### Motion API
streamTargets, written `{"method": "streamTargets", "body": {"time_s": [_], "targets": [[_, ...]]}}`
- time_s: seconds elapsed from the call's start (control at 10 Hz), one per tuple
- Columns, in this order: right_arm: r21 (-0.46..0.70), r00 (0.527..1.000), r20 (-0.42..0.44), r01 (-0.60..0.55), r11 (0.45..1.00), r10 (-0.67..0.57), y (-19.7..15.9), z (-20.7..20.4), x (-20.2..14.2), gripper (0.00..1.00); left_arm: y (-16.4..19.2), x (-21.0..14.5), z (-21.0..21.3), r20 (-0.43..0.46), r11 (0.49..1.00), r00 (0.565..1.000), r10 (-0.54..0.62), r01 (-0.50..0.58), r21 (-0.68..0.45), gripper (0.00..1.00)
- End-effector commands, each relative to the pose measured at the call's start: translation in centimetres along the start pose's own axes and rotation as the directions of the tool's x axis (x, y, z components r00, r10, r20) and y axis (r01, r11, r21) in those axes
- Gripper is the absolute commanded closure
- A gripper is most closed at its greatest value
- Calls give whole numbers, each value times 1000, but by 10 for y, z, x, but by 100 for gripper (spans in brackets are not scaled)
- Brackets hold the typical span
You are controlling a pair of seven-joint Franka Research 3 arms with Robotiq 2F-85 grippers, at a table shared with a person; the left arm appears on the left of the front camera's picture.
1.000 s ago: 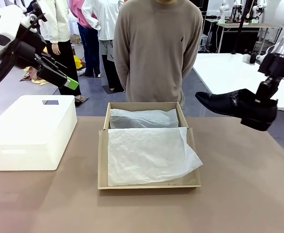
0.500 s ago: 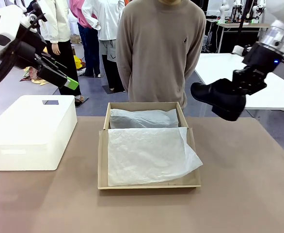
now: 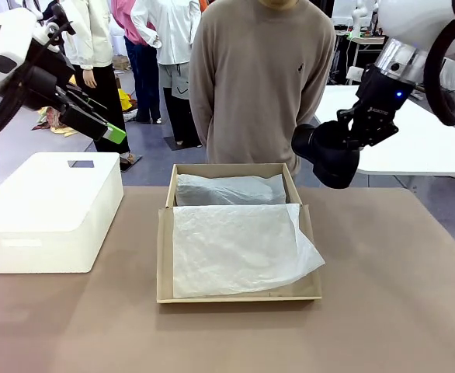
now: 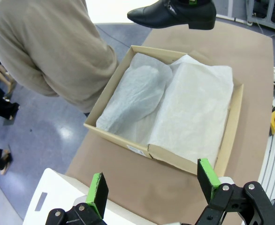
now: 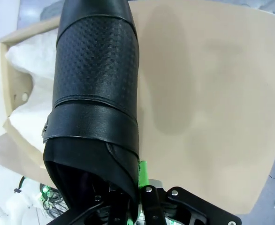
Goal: Pack the shoes into the box.
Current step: Place the other shoe of the Shoes into the Shoes Box.
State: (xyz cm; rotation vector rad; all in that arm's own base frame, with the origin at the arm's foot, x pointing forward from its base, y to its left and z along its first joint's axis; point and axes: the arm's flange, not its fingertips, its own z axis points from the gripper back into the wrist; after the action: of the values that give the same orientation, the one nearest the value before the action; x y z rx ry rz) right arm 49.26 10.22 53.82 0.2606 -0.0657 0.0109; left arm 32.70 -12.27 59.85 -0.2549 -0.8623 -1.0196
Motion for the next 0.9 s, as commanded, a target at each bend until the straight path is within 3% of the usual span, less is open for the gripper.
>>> {"method": "streamTargets", "body": {"time_s": [0.0, 0.6, 0.8], "targets": [[37, 1000, 4, -5, 999, 5, -5, 3, 1, 100, 0, -1, 1, 7, 1000, 1000, 1, -1, -8, 0], [10, 1000, -4, 12, 1000, -12, -5, -1, 2, 100, 0, -1, 1, 7, 1000, 1000, 1, -1, -8, 0], [24, 977, 50, 205, 979, -206, 30, 4, -10, 100, 0, -1, 1, 7, 1000, 1000, 1, -1, -8, 0]]}}
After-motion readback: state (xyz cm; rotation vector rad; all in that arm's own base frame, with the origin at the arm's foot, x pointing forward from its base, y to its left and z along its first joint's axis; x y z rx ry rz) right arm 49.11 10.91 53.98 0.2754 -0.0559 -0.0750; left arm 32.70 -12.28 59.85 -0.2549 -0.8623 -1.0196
